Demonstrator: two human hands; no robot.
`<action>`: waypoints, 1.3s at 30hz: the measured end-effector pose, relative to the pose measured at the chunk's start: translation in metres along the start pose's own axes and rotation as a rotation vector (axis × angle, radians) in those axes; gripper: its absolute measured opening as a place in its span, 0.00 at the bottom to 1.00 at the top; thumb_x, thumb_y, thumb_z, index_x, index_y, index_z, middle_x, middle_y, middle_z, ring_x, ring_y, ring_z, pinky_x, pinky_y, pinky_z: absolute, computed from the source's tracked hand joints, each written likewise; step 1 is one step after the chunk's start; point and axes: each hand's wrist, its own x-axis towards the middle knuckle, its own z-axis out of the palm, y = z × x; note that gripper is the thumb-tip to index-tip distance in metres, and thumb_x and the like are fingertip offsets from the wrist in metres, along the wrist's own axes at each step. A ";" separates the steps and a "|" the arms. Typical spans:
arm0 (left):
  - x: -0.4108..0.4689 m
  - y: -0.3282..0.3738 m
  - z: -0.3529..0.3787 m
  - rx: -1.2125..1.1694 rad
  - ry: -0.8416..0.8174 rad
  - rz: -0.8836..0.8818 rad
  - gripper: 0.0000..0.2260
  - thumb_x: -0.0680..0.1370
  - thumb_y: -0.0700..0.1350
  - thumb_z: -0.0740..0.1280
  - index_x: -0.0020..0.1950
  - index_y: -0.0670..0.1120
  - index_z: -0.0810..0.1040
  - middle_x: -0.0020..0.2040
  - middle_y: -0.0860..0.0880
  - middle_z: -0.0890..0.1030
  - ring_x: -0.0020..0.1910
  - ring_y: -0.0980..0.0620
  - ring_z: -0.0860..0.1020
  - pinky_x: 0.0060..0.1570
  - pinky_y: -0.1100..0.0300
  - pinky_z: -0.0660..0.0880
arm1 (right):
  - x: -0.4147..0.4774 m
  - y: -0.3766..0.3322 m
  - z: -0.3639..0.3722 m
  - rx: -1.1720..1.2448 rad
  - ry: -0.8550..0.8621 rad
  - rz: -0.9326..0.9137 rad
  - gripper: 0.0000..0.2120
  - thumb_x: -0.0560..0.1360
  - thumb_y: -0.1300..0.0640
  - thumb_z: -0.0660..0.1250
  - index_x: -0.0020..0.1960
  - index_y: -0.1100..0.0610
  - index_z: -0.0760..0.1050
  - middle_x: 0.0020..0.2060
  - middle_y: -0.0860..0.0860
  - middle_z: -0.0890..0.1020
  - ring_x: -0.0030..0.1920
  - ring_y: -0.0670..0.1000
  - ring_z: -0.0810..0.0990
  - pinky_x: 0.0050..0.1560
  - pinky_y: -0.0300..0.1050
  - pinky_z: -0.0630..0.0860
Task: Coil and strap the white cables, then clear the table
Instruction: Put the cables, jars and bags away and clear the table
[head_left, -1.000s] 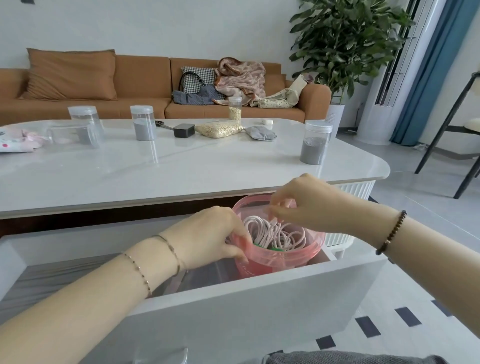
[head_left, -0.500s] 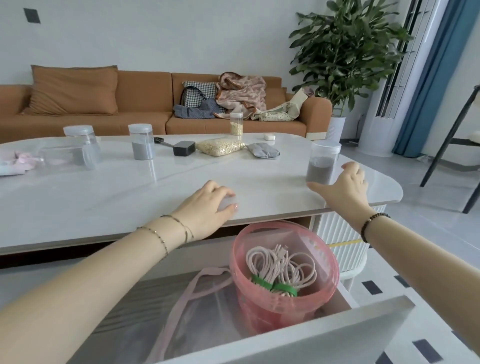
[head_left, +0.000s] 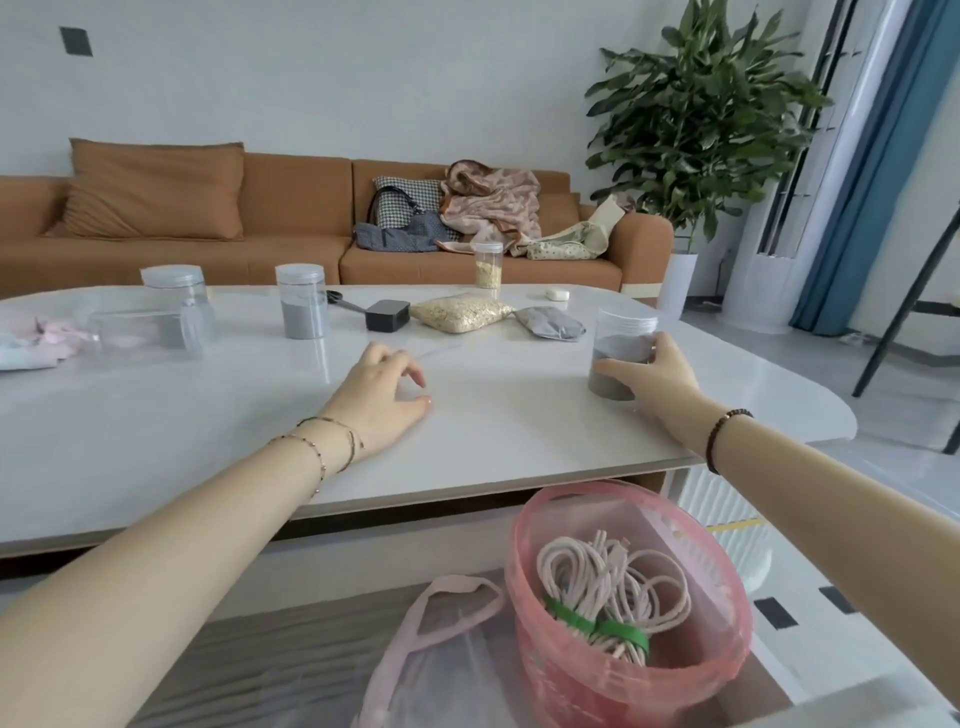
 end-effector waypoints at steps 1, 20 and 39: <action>0.003 -0.006 -0.002 0.028 0.121 -0.033 0.08 0.78 0.45 0.68 0.55 0.47 0.73 0.58 0.49 0.68 0.58 0.47 0.72 0.59 0.54 0.70 | 0.000 -0.004 0.009 -0.007 -0.042 -0.035 0.25 0.70 0.48 0.76 0.60 0.50 0.67 0.49 0.45 0.77 0.51 0.50 0.78 0.50 0.47 0.76; 0.121 -0.101 -0.019 -0.285 0.570 -0.605 0.27 0.77 0.40 0.66 0.72 0.38 0.59 0.69 0.39 0.66 0.65 0.36 0.72 0.57 0.50 0.69 | 0.036 -0.067 0.174 0.026 -0.444 -0.388 0.35 0.60 0.36 0.76 0.63 0.45 0.71 0.55 0.43 0.81 0.56 0.45 0.79 0.59 0.48 0.77; 0.104 -0.121 -0.039 -0.654 0.250 -0.360 0.23 0.66 0.54 0.80 0.57 0.53 0.76 0.55 0.53 0.80 0.57 0.52 0.77 0.54 0.58 0.73 | 0.037 -0.078 0.189 0.067 -0.383 -0.448 0.23 0.67 0.39 0.76 0.58 0.43 0.74 0.50 0.40 0.82 0.51 0.41 0.80 0.51 0.41 0.77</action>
